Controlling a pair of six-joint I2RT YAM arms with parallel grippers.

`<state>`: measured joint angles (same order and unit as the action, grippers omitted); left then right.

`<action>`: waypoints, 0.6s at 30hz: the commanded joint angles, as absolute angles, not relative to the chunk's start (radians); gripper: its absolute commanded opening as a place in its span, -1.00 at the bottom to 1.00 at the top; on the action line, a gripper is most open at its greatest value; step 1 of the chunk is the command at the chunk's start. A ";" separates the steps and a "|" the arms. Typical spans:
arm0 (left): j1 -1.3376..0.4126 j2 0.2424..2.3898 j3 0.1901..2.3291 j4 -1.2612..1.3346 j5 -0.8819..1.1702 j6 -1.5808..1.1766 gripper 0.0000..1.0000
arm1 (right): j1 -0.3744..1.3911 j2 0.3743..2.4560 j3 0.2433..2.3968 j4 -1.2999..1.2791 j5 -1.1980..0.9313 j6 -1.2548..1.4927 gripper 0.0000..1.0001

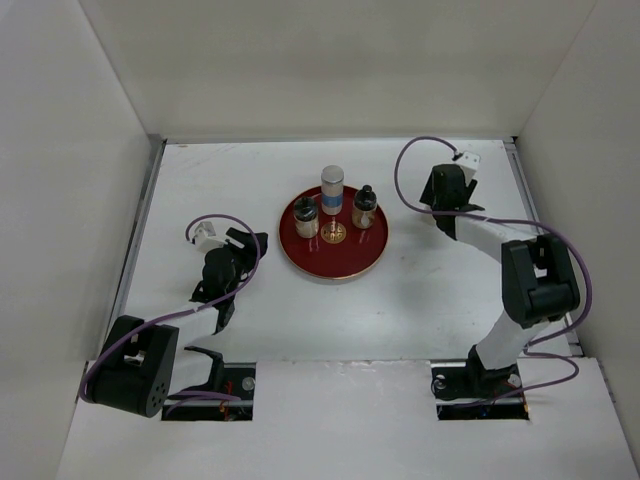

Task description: Organize the condiment bottles

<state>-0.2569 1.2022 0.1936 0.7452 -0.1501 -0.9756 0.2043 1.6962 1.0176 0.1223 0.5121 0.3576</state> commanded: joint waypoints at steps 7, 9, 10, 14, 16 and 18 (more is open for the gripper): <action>-0.266 1.209 0.212 0.796 -0.153 -0.965 0.23 | 0.336 1.386 0.887 0.215 0.586 0.344 0.23; -0.265 1.204 0.207 0.798 -0.156 -0.968 0.24 | 0.401 1.320 0.850 0.193 0.584 0.353 0.21; -0.268 1.200 0.207 0.795 -0.160 -0.963 0.26 | 0.436 1.293 0.836 0.181 0.581 0.362 0.21; -0.254 1.186 0.198 0.792 -0.175 -0.973 0.28 | 0.596 1.270 0.830 0.152 0.539 0.385 0.21; -0.254 1.161 0.193 0.787 -0.184 -0.965 0.30 | 0.669 1.301 0.854 0.166 0.517 0.394 0.22; -0.263 1.155 0.196 0.776 -0.196 -0.959 0.34 | 0.721 1.363 0.891 0.190 0.502 0.391 0.24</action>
